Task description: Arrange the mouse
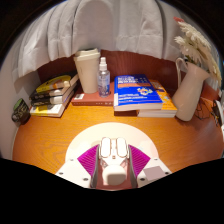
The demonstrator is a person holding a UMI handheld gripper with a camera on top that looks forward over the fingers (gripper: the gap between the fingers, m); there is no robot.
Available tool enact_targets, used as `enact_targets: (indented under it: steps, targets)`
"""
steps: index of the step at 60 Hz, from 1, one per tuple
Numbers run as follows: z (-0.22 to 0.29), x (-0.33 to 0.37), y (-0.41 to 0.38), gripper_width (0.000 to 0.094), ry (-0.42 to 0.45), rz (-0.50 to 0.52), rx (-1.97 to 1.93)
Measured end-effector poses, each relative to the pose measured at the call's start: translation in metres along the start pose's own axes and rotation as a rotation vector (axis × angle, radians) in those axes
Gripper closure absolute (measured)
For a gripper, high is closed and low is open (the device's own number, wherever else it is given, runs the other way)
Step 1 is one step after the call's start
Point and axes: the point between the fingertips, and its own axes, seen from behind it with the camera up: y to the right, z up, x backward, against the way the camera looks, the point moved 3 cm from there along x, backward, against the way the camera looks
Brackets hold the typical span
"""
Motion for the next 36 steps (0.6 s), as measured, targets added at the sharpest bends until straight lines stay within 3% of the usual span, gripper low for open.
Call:
enact_targets:
  steps: [7,11,12,15,36]
  targets:
    - [-0.001,0.000,-0.001,0.0425,-0.005,0.005,-0.013]
    - [0.001,0.006,0.002,0.0258,-0.008,-0.004,-0.023]
    - [0.003,0.008,0.002,0.0170,-0.003,-0.008,-0.024]
    - [0.008,0.018,0.003,0.0079,0.013,-0.019,-0.025]
    - [0.048,0.165,-0.051,0.0073,0.168,0.055,-0.003]
